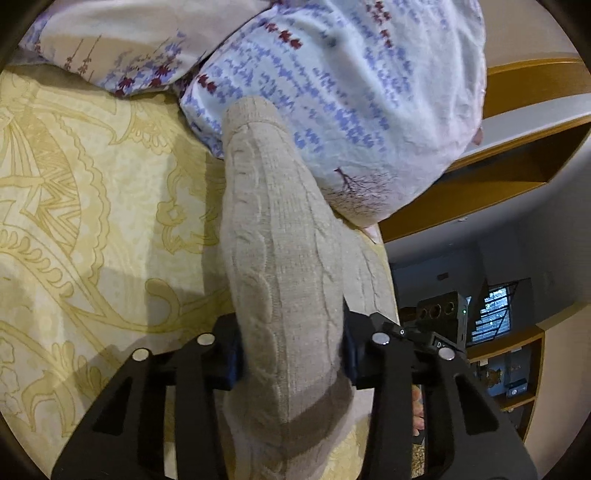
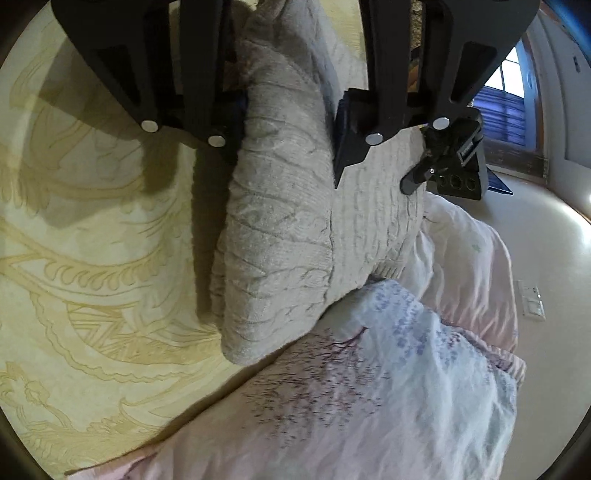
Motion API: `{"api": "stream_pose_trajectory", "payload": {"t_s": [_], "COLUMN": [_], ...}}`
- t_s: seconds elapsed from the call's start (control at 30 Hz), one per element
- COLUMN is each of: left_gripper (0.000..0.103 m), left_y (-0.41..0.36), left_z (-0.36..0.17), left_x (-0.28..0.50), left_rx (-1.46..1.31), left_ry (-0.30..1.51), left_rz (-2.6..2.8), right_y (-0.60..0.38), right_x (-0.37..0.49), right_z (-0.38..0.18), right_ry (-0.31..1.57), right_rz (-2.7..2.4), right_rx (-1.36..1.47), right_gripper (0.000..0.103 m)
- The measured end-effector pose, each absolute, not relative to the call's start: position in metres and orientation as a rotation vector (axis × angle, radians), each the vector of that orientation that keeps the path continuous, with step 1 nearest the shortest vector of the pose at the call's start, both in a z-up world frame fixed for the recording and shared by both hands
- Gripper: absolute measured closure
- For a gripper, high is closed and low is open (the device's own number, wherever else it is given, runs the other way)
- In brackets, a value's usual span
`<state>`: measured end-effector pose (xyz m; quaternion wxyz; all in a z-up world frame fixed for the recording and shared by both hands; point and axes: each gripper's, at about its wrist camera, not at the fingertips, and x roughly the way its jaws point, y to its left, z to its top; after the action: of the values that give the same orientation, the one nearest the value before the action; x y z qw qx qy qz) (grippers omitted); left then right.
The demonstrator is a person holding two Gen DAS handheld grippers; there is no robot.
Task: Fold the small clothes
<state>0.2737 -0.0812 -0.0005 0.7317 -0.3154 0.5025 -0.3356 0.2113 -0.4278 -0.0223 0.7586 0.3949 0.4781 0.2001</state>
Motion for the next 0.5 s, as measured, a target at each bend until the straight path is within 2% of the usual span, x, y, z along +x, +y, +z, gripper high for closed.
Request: {"api": "stream_pose_trajectory", "payload": {"t_s": [0.17, 0.5], "left_gripper": [0.065, 0.064], "left_y": [-0.061, 0.041], "left_z": [0.011, 0.03], "left_x": [0.267, 0.257], "left_rx": [-0.68, -0.649], "left_ry": [1.098, 1.054], "left_rz": [-0.757, -0.613], "right_y": [-0.399, -0.279], "right_x": [0.208, 0.223], "right_z": [-0.003, 0.008], "right_ry": [1.012, 1.004], "right_rz": [0.482, 0.586], "right_rx": [0.818, 0.586], "right_gripper": [0.071, 0.073]}}
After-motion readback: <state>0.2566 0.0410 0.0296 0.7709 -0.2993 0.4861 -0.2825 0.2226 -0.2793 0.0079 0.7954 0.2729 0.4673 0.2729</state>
